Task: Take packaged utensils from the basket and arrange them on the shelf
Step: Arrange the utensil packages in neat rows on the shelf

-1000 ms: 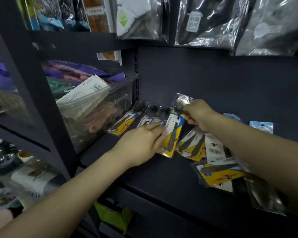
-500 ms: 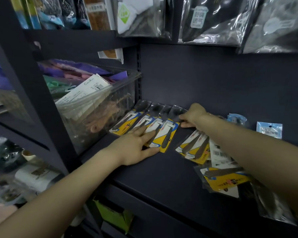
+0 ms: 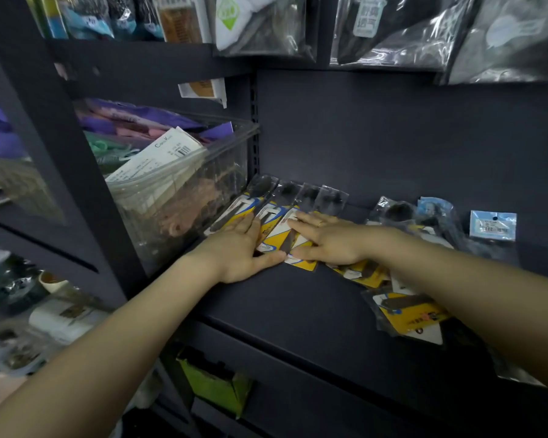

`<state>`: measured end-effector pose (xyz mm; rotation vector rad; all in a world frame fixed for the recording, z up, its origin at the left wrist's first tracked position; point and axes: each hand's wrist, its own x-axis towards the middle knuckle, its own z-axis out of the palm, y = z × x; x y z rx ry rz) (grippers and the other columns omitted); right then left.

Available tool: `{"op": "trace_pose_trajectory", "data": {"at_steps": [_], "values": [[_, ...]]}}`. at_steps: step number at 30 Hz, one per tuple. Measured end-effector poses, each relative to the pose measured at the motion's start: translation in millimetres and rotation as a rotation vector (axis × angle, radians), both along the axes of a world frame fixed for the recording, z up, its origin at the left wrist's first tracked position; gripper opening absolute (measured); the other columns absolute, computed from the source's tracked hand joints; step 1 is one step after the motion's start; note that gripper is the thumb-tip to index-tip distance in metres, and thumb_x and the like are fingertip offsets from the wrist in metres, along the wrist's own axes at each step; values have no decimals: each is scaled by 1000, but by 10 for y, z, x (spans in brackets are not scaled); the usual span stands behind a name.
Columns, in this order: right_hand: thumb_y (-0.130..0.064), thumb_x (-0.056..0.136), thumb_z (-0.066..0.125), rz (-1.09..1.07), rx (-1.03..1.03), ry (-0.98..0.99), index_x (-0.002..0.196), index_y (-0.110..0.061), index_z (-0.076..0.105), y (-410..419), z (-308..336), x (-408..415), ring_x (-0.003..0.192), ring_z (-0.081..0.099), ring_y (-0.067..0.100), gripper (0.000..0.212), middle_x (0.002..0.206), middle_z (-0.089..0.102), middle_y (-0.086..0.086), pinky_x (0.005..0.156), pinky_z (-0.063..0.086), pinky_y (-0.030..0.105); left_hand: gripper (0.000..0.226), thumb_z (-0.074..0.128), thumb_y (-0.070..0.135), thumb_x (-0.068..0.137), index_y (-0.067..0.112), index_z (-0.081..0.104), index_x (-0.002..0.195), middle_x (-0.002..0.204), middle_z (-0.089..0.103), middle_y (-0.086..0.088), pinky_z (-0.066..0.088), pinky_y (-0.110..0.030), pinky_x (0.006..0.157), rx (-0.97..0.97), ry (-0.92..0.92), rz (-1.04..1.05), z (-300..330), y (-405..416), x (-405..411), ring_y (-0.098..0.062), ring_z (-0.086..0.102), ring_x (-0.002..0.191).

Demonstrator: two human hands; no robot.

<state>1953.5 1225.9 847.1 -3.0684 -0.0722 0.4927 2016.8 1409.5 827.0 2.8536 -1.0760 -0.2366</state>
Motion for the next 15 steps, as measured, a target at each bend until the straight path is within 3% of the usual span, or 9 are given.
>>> {"op": "trace_pose_trajectory", "data": {"at_steps": [3,5,8,11,14,15], "values": [[-46,97,32,-4,213,-46,150,-22,7,-59,57,-44,148,-2,16,64,160,-3,-1,118,3,29,94,33,70,80,11,1,146,157,-5,-5,6,-33,119,-54,-37,-20,17,-56,-34,-18,-2,145],[-33,97,40,-100,422,-229,146,-14,28,-189,205,-110,142,26,17,54,155,27,4,112,19,23,92,32,71,81,12,7,146,158,0,-5,7,-31,118,-164,-69,-79,53,-109,-101,-18,3,145],[-21,94,50,-277,290,-445,122,-7,57,-616,385,-261,119,52,25,32,129,58,12,96,37,29,81,26,64,76,15,32,141,155,20,-3,14,-27,115,-340,-90,-208,129,-216,-276,-17,16,142],[-33,87,60,-427,182,-420,102,-4,66,-956,303,-448,102,60,27,33,106,66,12,85,43,33,77,30,65,74,15,48,130,144,39,-1,24,-23,108,-453,-85,-309,173,-310,-456,-16,34,134],[-50,78,64,-387,311,-339,82,-19,70,-1046,222,-583,74,61,4,31,75,65,-13,69,43,21,67,38,59,75,17,51,126,129,54,0,33,-18,97,-517,-60,-353,216,-419,-601,-14,50,118],[-50,78,65,-376,351,-302,81,-23,70,-1031,245,-629,72,60,0,28,74,65,-15,66,44,18,62,41,56,77,17,53,124,121,59,0,37,-15,90,-547,-27,-357,232,-463,-653,-13,54,109]]}}
